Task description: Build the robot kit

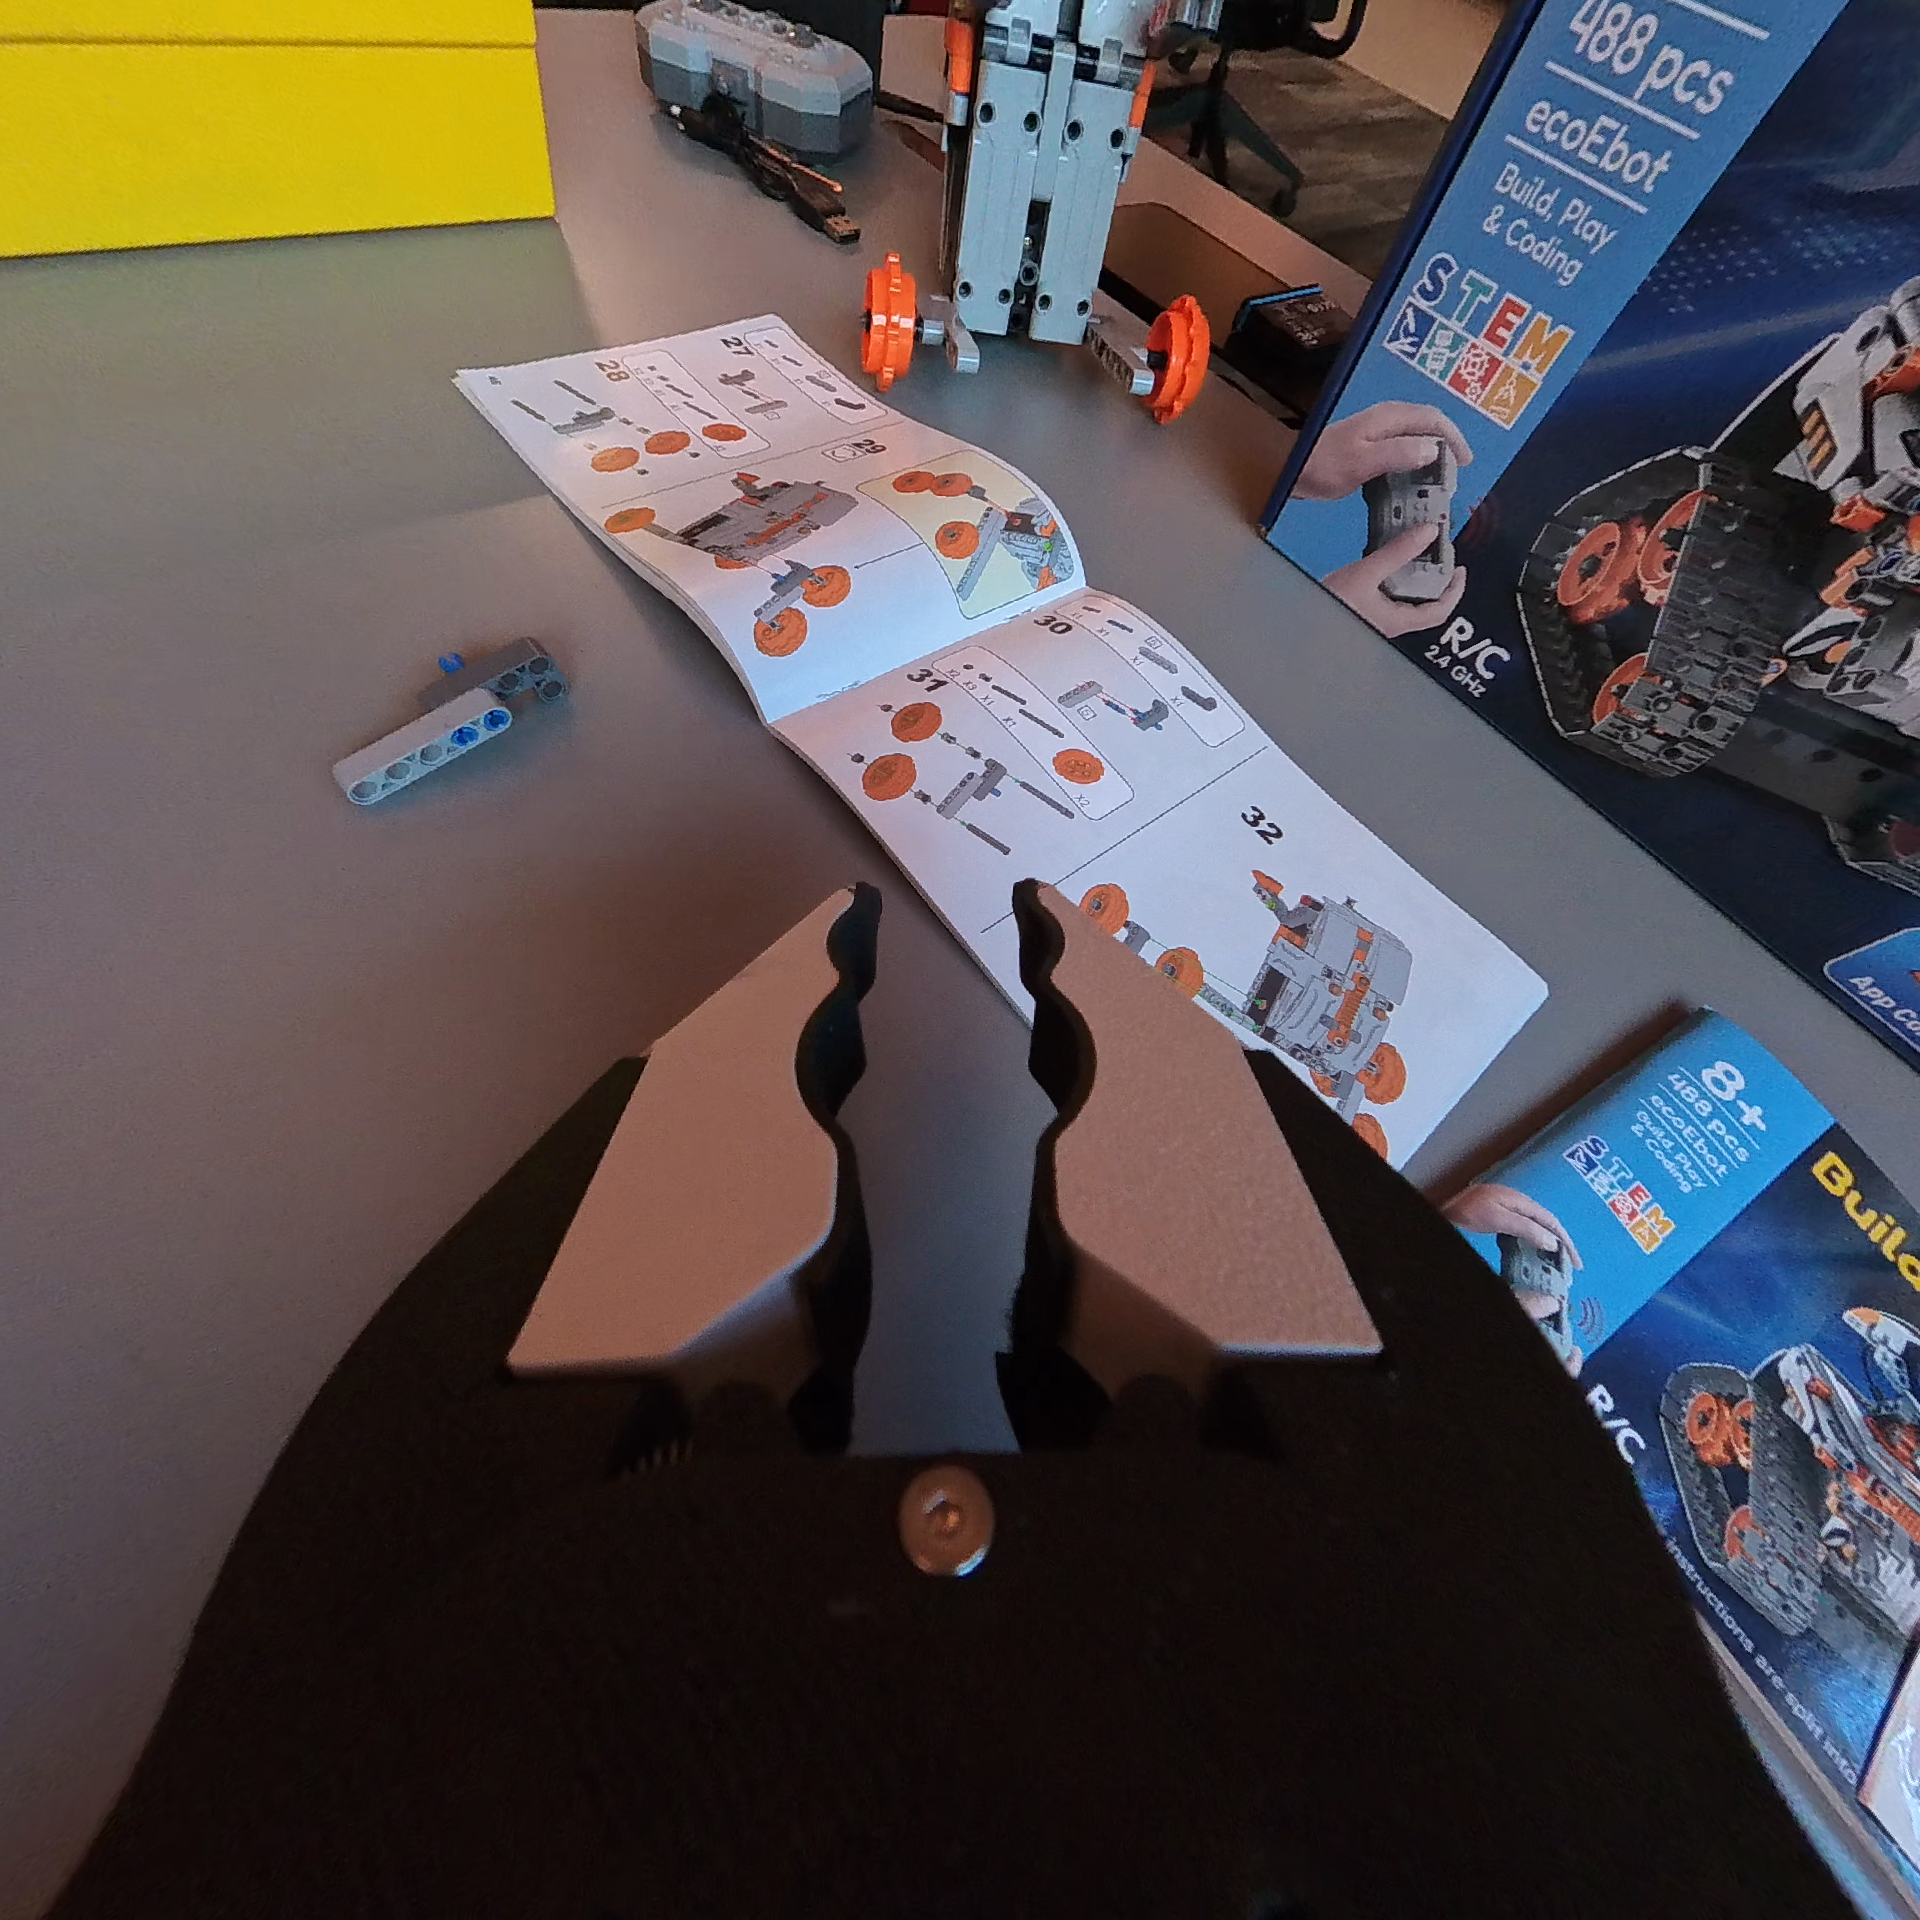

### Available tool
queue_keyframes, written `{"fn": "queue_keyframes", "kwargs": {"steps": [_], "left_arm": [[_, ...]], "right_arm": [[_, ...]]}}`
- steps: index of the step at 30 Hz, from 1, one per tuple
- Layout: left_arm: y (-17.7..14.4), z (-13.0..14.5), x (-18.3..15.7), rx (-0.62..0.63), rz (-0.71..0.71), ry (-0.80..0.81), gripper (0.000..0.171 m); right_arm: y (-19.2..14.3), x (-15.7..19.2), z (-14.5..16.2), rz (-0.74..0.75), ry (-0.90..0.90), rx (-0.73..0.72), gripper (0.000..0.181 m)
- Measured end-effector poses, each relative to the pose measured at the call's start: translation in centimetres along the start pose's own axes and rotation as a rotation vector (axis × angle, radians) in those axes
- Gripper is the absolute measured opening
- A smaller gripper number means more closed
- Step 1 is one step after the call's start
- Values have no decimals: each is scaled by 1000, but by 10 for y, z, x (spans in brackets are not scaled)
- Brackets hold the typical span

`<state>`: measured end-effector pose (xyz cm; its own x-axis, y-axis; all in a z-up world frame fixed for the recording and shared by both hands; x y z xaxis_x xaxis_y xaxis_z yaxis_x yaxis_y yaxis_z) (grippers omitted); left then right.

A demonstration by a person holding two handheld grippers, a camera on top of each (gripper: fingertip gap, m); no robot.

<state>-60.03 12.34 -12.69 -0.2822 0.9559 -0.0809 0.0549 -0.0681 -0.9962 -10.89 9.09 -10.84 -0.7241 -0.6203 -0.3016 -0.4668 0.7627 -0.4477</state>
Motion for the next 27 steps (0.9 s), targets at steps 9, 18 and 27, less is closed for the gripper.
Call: {"fn": "queue_keyframes", "kwargs": {"steps": [9, 18, 27], "left_arm": [[-13, -2, 0, -63, 43, -25, 0], [2, -4, 1, -34, 4, 50, 11], [6, 5, -1, 2, -33, 126, 8]], "right_arm": [[1, 2, 1, -8, -11, 7, 26], [0, 1, 1, -5, -8, 7, 26], [2, 3, 3, -16, -19, 22, 26]]}}
Point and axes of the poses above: each gripper's, where its closed fingertips meet, y out along the fingers, z out of its underside, x = y × z across the jaws, the point moved 3 cm from there along -y, back along the fingers, and after that the axes turned 9 degrees about -y, right-handed, at the moved point
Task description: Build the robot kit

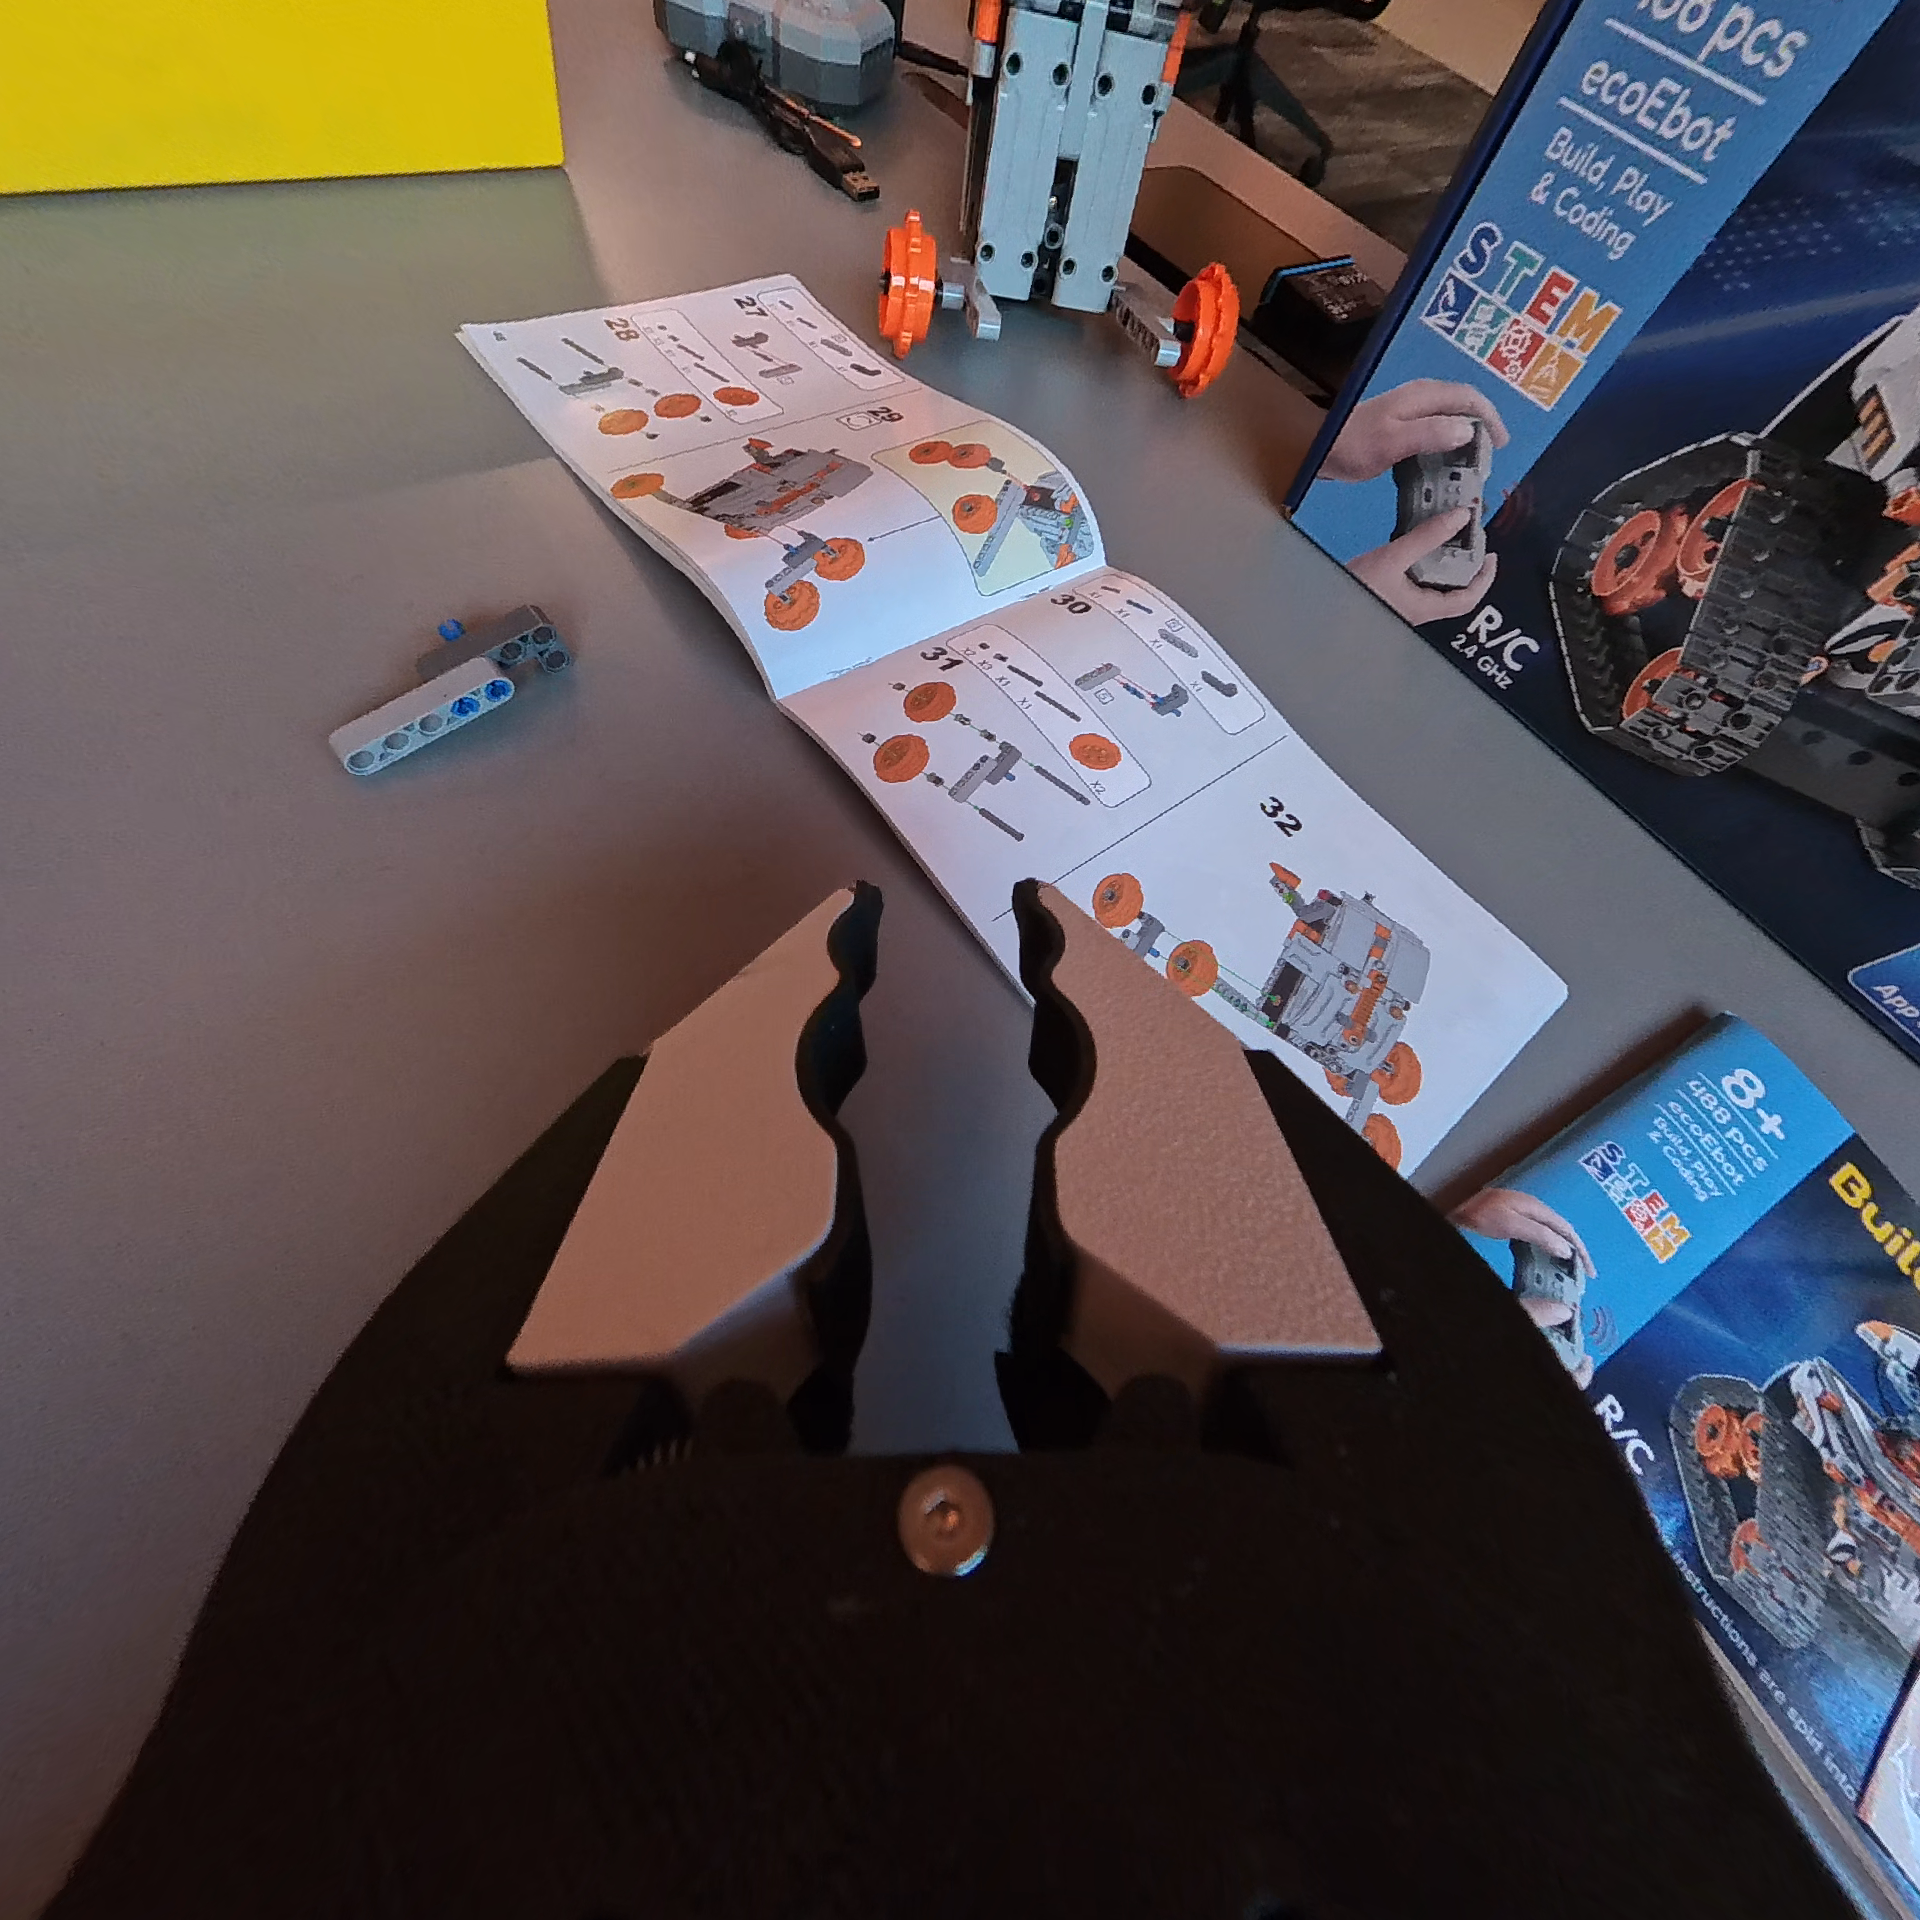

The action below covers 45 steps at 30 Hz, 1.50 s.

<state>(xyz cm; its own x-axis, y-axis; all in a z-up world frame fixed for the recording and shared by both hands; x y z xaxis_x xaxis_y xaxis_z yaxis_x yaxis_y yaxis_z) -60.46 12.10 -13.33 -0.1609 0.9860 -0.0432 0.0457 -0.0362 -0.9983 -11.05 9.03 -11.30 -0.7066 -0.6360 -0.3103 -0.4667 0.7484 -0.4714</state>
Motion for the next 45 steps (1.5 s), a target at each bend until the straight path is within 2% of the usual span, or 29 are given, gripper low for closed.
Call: {"fn": "queue_keyframes", "kwargs": {"steps": [6, 10, 11, 13, 16, 20, 24, 26, 27, 29, 30, 32, 35, 36, 39, 40, 42, 45], "left_arm": [[0, 1, 6, -4, -3, -48, 0], [-16, -14, 18, -148, 23, -171, 2], [-20, -16, 18, -170, 53, -209, 18], [-29, -11, 21, -158, 72, -280, 28], [-43, 6, 28, -111, 10, -419, 31], [-49, 32, 2, 50, 89, -669, 27], [-28, 46, -9, 173, 100, -804, 46], [-19, 49, -6, 223, 78, -834, 51], [-19, 46, -6, 232, 83, -837, 48], [-21, 36, 3, 200, 56, -821, 42], [-22, 27, 11, 152, 36, -812, 40], [-25, 2, 20, 23, 63, -778, 23], [-30, -12, 42, -65, -25, -737, 27], [-34, -13, 44, -77, -48, -718, 37], [-48, 6, 38, -9, -95, -732, 54], [-50, 16, 32, 39, -114, -741, 50], [-47, 35, 8, 168, -44, -776, 31], [-35, 52, -4, 280, -49, -795, 29]], "right_arm": [[1, 0, 1, 2, 4, 5, 25], [0, -3, 3, 11, 7, 9, 25], [-1, -3, 3, 15, 7, 10, 25], [-1, -5, 3, 21, 9, 8, 25], [-3, -7, 2, 26, 11, 4, 26], [-2, -6, 1, 21, 13, 1, 26], [-1, -4, 0, 12, 3, 3, 26], [0, -3, 0, 9, 1, 6, 26], [0, -3, 1, 10, -1, 8, 26], [-1, -3, 1, 16, -4, 11, 25], [-1, -4, 1, 18, -2, 9, 25], [-2, -5, 0, 21, 5, 2, 26], [-2, -5, 2, 20, 9, 6, 26], [-2, -5, 2, 23, 5, 7, 26], [-3, -4, 1, 18, -6, 6, 26], [-3, -3, -1, 17, -10, 1, 26], [-3, -2, -3, 6, -13, -8, 26], [0, 2, -4, -9, -20, -8, 26]]}}
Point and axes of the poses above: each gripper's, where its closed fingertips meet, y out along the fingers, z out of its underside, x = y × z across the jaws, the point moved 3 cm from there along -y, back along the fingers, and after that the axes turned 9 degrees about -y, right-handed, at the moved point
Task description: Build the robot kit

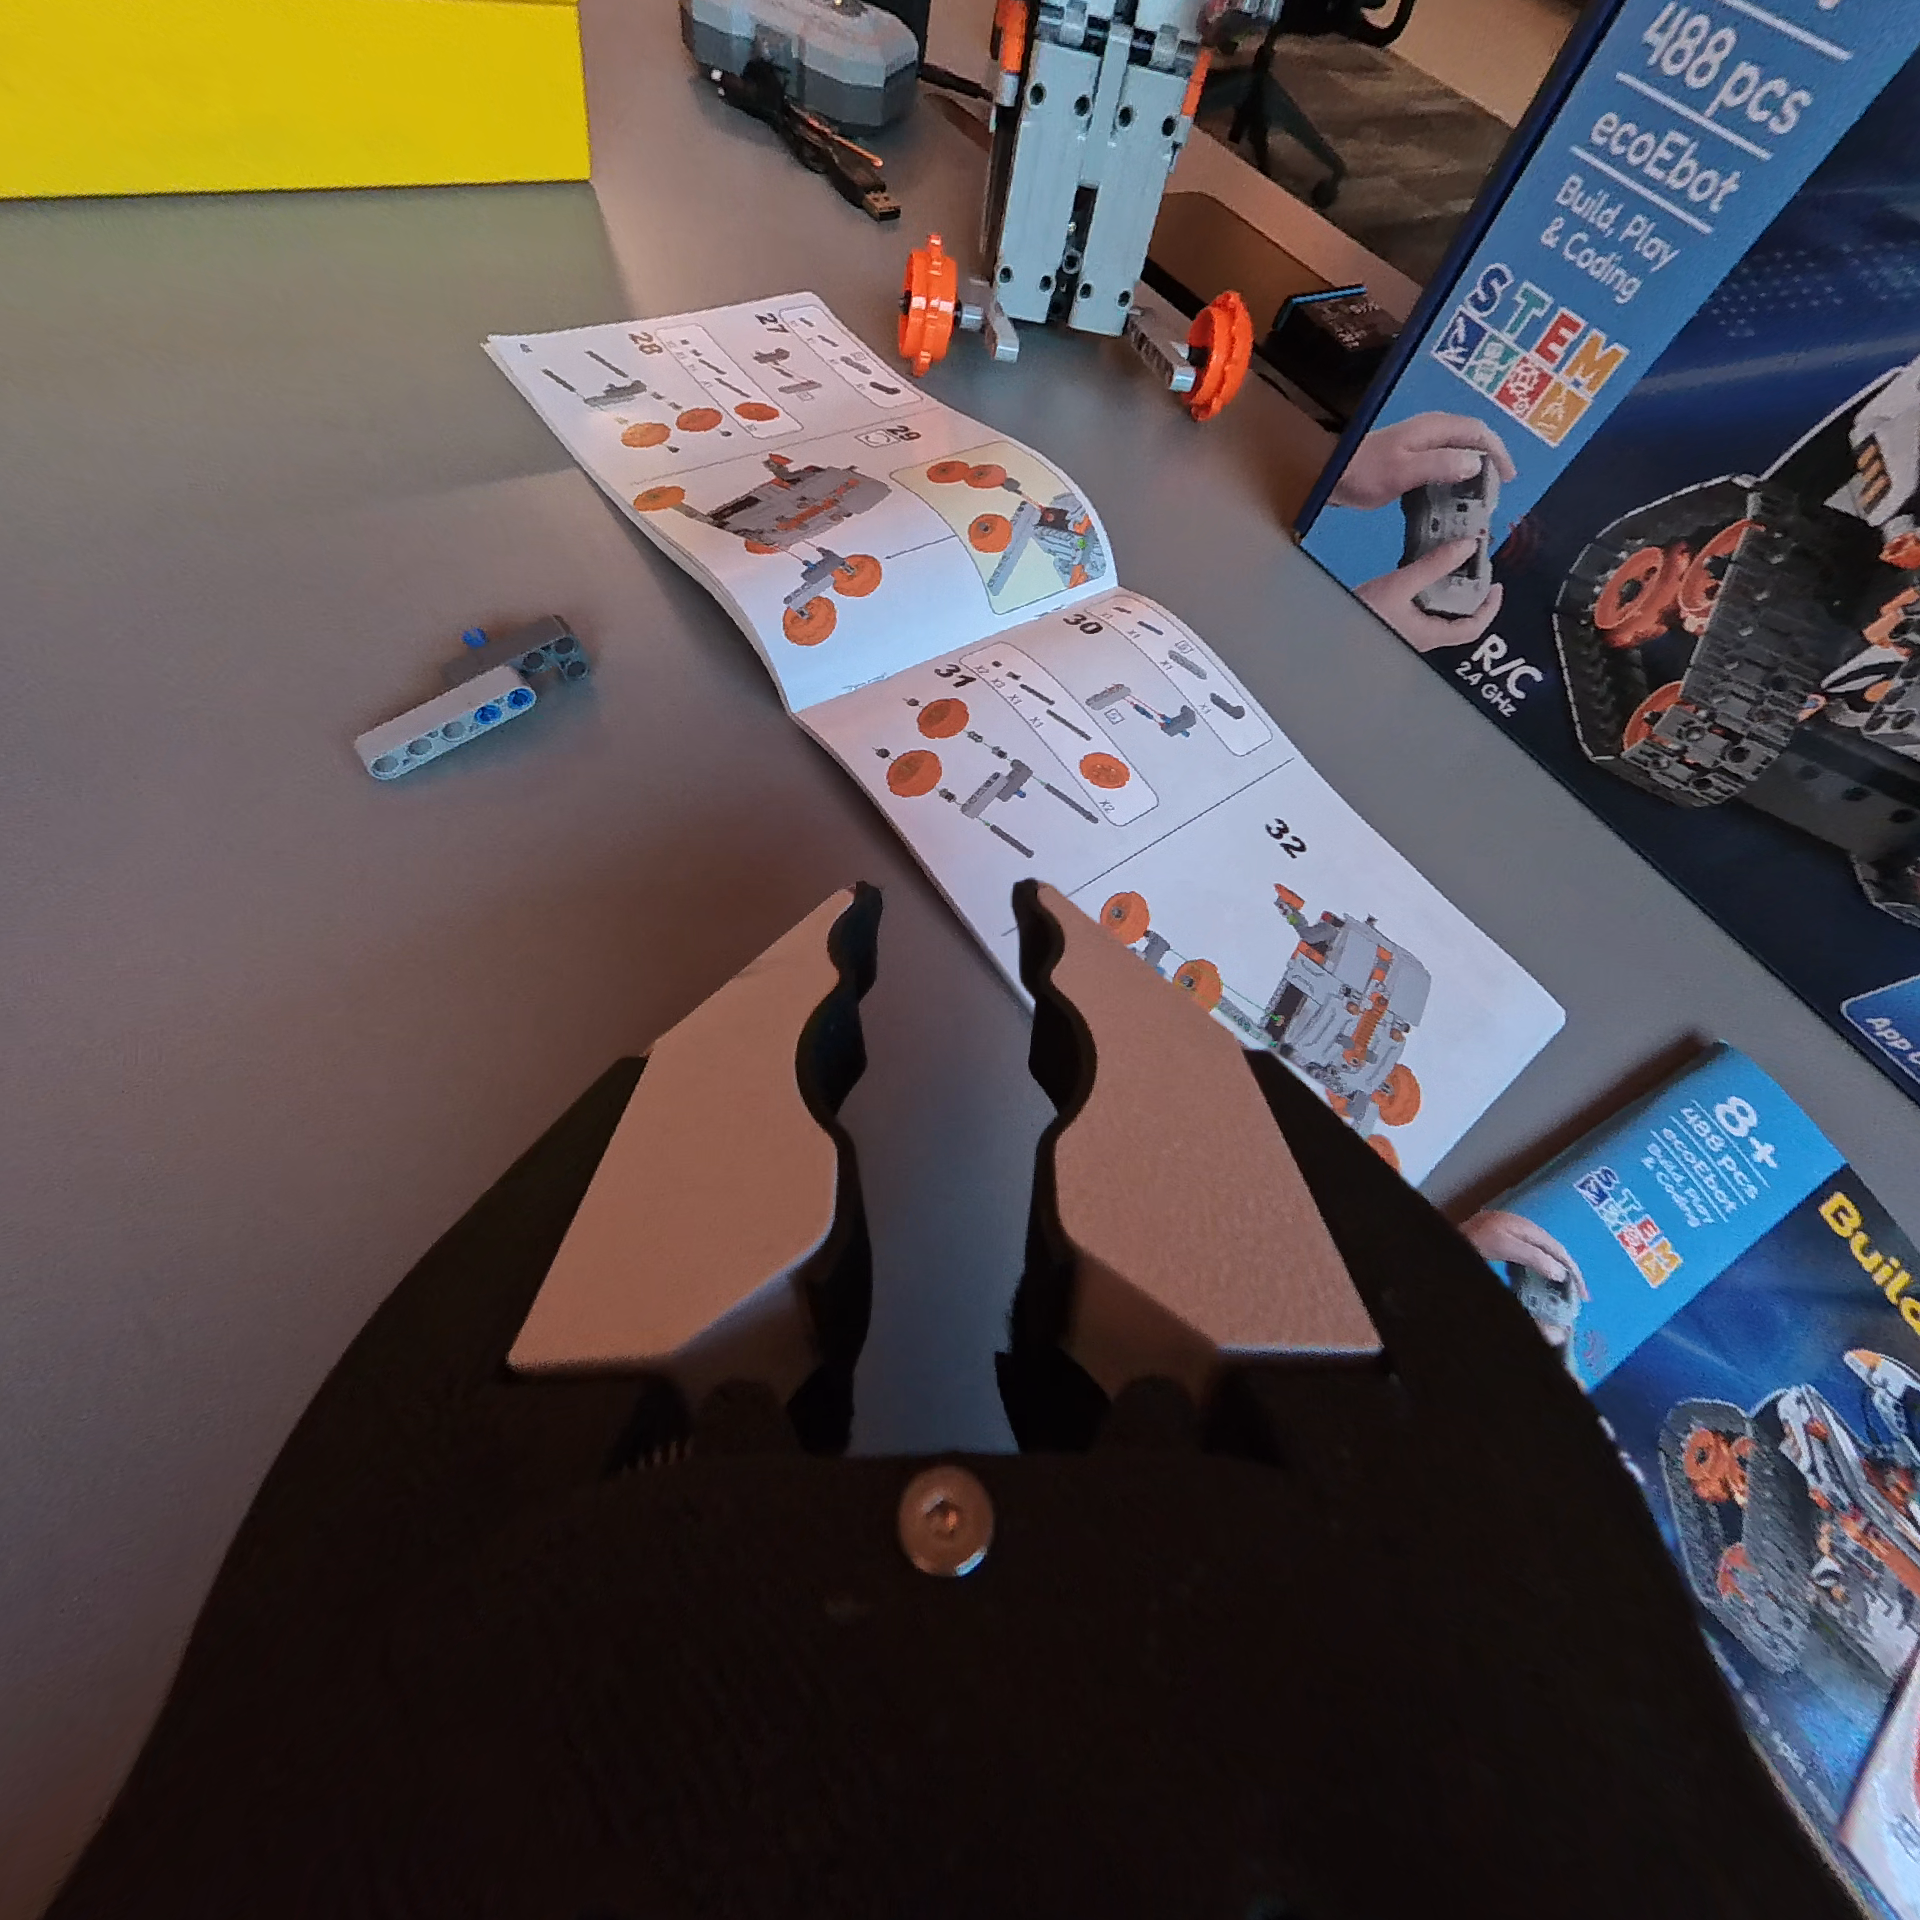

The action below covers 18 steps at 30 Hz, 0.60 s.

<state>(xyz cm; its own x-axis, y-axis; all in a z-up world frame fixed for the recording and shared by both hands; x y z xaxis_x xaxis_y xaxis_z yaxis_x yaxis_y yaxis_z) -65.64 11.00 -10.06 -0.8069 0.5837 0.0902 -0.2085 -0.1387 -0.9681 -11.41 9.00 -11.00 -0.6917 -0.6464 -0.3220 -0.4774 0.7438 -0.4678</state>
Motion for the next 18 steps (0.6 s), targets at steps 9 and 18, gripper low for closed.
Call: {"fn": "queue_keyframes", "kwargs": {"steps": [9, 18], "left_arm": [[17, -39, 2, -99, 15, -64, 39], [-16, -46, 17, -148, -254, 49, 40]], "right_arm": [[0, 1, 2, -1, -2, 8, 25], [-2, 0, 2, 7, -9, 9, 26]]}}
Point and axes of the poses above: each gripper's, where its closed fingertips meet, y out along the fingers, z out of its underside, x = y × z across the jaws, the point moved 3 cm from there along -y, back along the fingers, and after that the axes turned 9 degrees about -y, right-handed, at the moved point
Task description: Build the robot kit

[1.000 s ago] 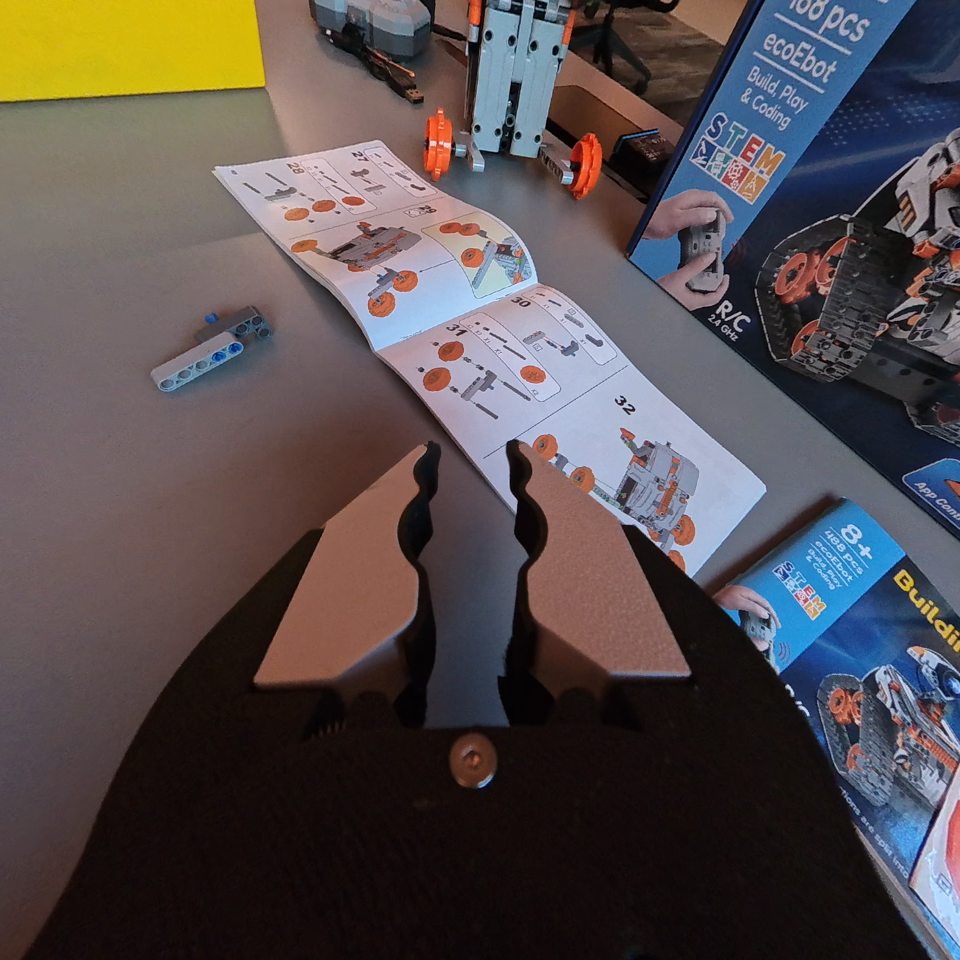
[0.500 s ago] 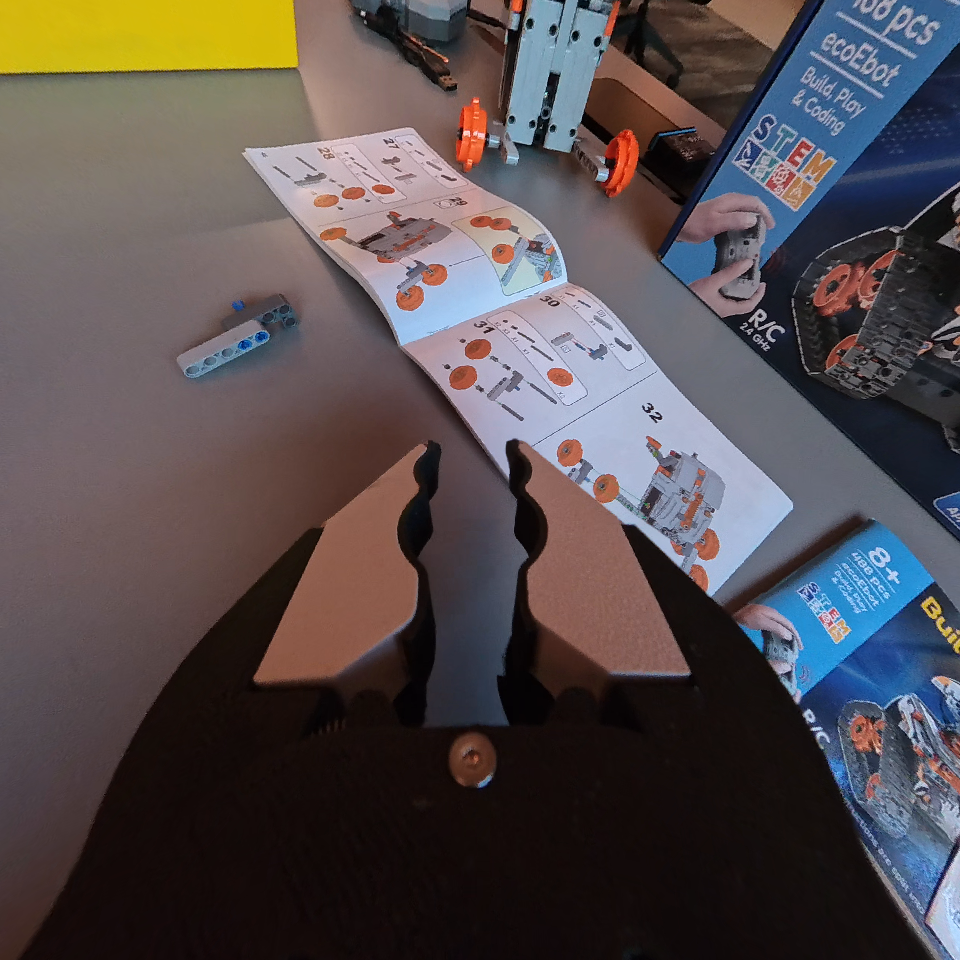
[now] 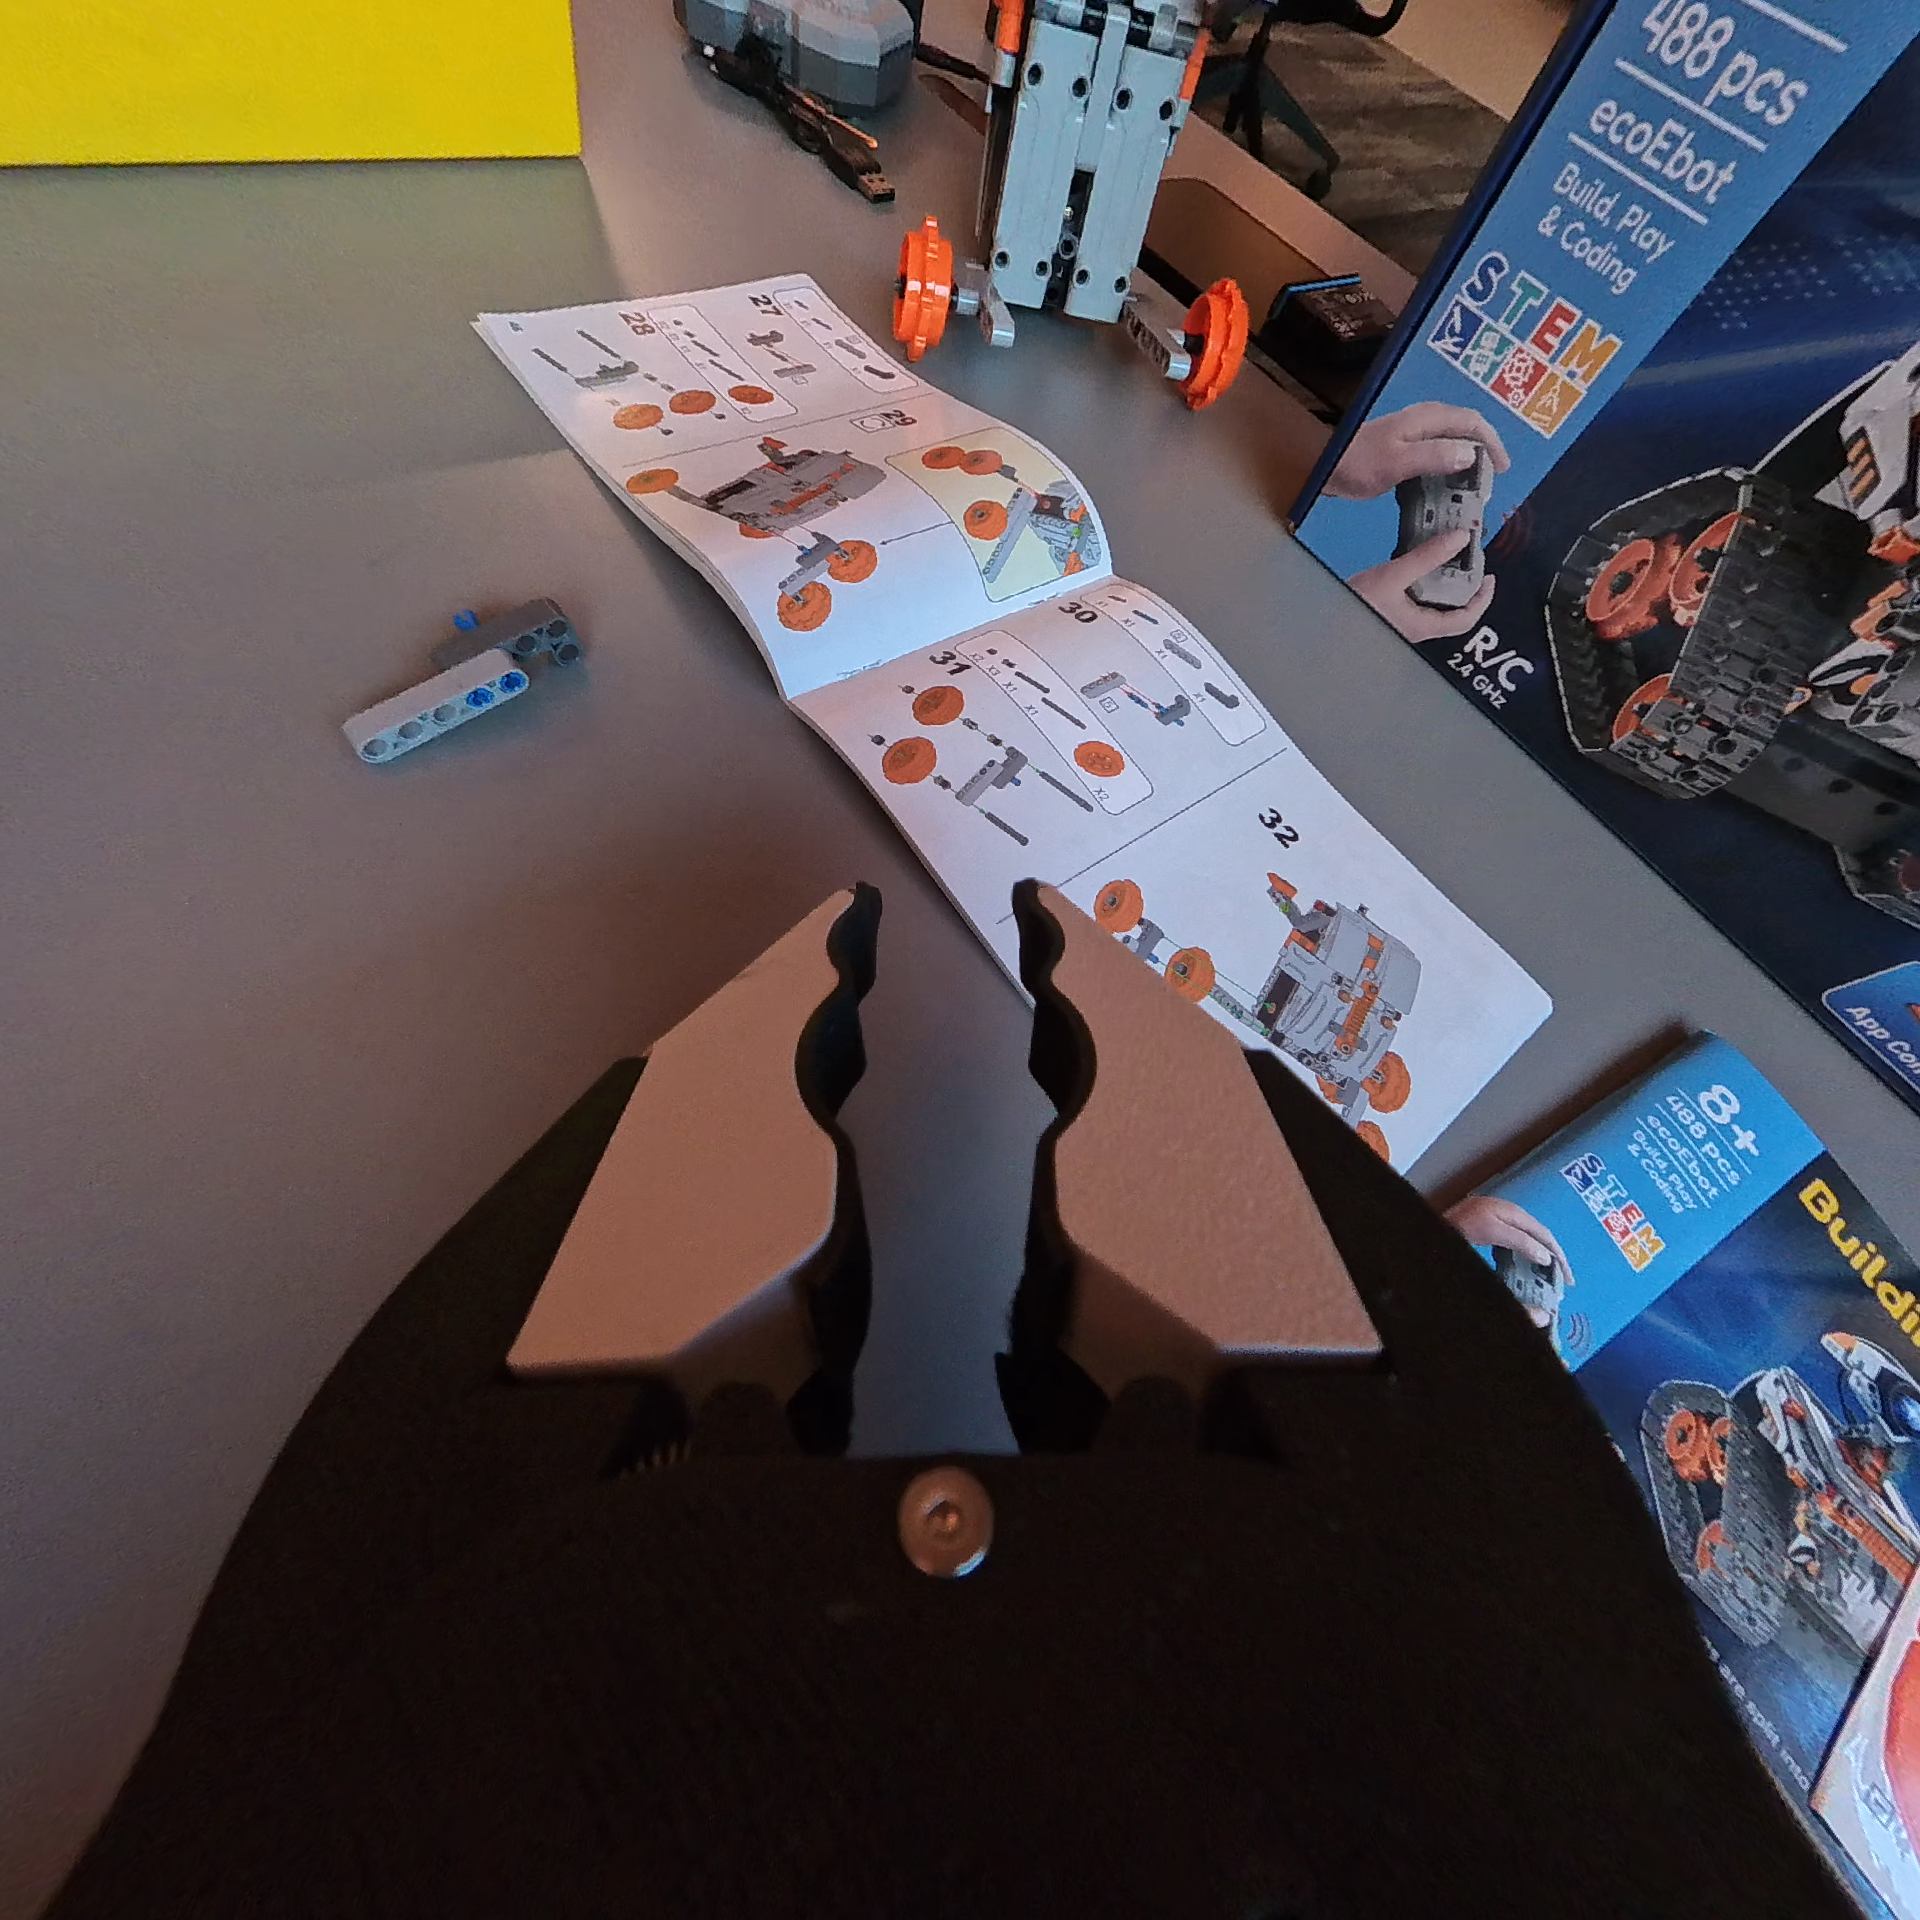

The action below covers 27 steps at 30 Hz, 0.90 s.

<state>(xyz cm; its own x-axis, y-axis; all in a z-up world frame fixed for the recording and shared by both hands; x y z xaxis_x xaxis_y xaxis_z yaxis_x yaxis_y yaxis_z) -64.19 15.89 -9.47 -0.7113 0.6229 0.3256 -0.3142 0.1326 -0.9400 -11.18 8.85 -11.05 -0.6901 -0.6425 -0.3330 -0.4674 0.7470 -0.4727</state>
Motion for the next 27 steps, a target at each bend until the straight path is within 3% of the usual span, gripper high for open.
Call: {"fn": "queue_keyframes", "kwargs": {"steps": [1, 3, 7, 10, 12, 15, 19, 27], "left_arm": [[-5, 5, 2, 14, -30, 22, 39], [-17, 6, -12, -36, 41, 67, 20], [-31, 12, -69, -49, 464, 179, 10], [-11, 21, -57, 24, 380, 235, 16], [-2, 28, -57, 65, 396, 274, 10], [16, 37, -37, 123, 284, 308, 8], [29, 36, -39, 117, 374, 258, 12], [20, 22, -31, 32, 352, 278, 16]], "right_arm": [[0, 0, 0, -2, 1, -3, 26], [1, 1, 0, -9, 1, 1, 26], [2, 3, 0, -15, -1, 3, 26], [0, 3, -1, -7, -6, 0, 26], [0, 2, -1, -5, -2, -3, 26], [0, 1, 0, -6, 5, 0, 26], [2, 2, 2, -11, 3, 8, 25], [3, 2, 4, -12, 9, 15, 26]]}}
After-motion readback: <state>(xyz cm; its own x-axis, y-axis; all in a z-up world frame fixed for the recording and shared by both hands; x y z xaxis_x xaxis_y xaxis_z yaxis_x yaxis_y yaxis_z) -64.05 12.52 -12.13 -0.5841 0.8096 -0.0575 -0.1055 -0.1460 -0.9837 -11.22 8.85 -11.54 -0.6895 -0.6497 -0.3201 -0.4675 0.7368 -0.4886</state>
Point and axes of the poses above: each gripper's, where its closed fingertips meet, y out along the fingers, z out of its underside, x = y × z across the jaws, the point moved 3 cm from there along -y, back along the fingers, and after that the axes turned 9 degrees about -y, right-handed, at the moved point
